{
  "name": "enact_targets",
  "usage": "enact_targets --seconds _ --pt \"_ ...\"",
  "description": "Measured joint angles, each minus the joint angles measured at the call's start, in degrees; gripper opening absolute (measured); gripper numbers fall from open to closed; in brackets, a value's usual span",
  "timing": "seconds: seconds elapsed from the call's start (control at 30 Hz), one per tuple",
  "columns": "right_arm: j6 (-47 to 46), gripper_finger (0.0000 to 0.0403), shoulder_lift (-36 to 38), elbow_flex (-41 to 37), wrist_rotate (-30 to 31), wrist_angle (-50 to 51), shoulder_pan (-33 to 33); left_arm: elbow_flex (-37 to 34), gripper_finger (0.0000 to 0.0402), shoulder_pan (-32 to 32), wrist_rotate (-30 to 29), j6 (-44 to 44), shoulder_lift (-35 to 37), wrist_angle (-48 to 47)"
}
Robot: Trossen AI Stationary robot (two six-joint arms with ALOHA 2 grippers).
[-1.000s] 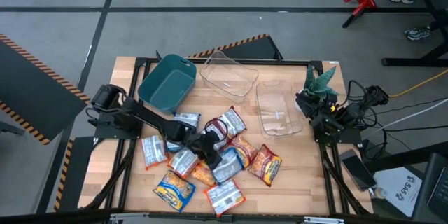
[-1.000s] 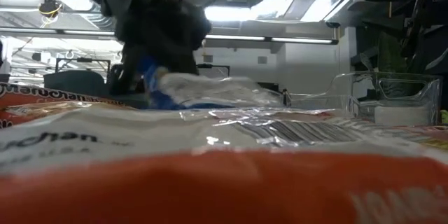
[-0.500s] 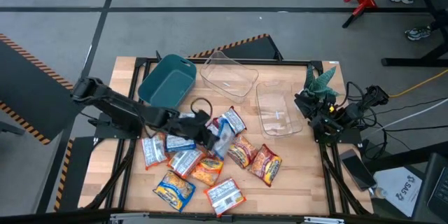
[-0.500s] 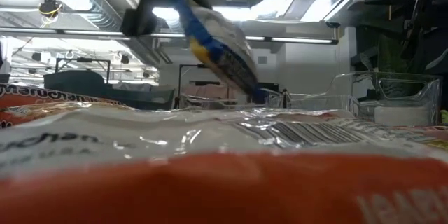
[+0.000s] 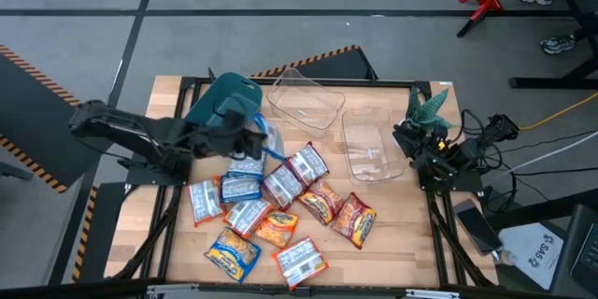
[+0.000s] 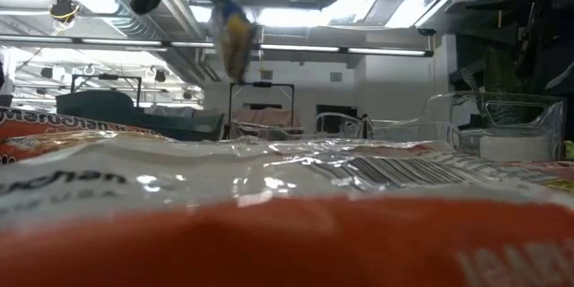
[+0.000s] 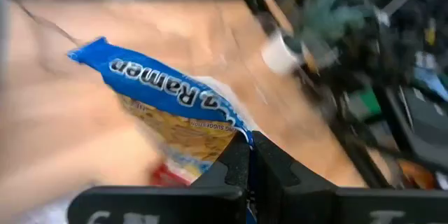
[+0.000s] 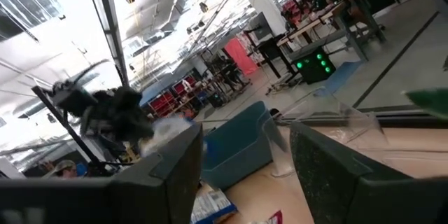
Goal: Sort Maruchan noodles
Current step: Put the blue noodle pack into the blue bin
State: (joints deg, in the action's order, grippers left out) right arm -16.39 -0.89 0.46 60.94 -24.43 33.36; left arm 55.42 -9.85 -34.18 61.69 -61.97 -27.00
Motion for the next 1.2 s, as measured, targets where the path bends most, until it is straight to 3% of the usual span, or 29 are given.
enact_targets --seconds 0.2,0.37,0.83,1.2 --pt "-0.08 0.0205 0.02 0.01 1.2 0.47 0.0 -0.04 0.0 5.51 -7.67 -1.96 4.71 -11.61" --pt "-0.05 0.0205 0.0 0.01 2.66 0.56 -0.02 -0.02 0.0 11.75 -10.23 -5.35 5.52 -12.45" --pt "-0.05 0.0205 0.01 0.01 4.76 0.55 -0.02 -0.04 0.0 32.24 -5.29 -17.16 2.66 -17.0" --pt "-0.05 0.0205 0.02 0.01 6.0 0.55 -0.02 -0.04 0.0 39.04 -1.12 -19.47 -1.45 -16.57"
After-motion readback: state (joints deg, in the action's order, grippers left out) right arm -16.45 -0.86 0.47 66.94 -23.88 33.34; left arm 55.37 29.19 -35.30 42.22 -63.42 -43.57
